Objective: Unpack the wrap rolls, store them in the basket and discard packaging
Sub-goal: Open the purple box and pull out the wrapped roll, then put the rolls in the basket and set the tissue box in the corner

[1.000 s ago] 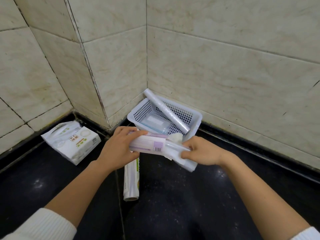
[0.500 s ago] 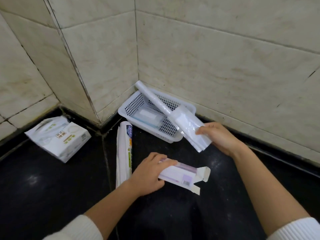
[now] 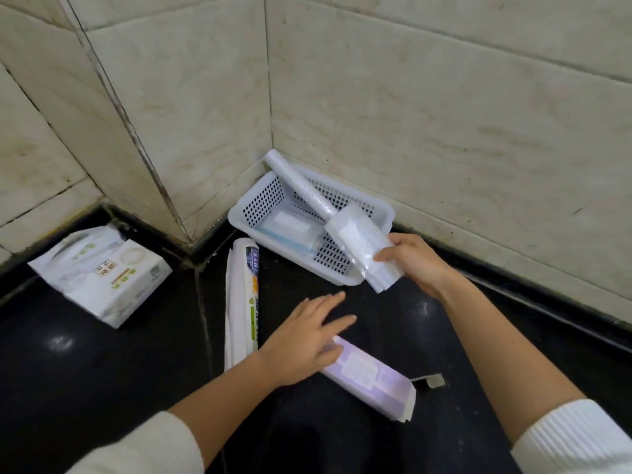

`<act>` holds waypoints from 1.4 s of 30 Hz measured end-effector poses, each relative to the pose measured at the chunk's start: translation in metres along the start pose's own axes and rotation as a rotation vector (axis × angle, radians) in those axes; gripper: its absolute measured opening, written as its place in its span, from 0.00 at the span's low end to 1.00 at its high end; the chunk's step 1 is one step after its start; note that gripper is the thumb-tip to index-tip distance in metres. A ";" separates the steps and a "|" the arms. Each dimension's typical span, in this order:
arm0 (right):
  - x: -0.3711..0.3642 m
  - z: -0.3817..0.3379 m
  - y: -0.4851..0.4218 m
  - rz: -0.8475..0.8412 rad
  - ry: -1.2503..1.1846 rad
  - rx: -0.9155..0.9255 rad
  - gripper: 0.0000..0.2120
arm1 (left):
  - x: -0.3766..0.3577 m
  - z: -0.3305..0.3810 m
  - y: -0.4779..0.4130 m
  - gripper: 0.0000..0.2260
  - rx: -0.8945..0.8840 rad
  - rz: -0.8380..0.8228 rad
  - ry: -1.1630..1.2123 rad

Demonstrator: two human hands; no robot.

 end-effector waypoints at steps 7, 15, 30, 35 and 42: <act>-0.020 -0.028 -0.053 0.006 0.254 0.011 0.04 | 0.048 -0.120 -0.025 0.28 0.492 0.186 -0.026; -0.092 -0.002 -0.101 -0.137 0.543 0.004 0.06 | 0.039 -0.139 -0.026 0.35 0.515 0.181 -0.063; -0.091 -0.047 -0.082 0.002 1.084 0.233 0.14 | 0.084 -0.145 0.007 0.25 0.485 0.495 0.226; -0.112 -0.087 -0.034 0.050 0.641 0.364 0.11 | 0.088 -0.185 0.094 0.17 0.842 0.750 0.520; -0.227 -0.033 0.021 -0.131 0.406 0.287 0.11 | 0.000 -0.172 0.177 0.13 1.148 0.576 1.038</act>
Point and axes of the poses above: each hand's wrist, its own y-axis away from the middle knuckle, its own x-axis out of the back of the hand, z = x × y, the point moved 10 cm from there along -y, towards the middle knuckle, and after that the axes turned 2 degrees about y, right-handed, at the moved point
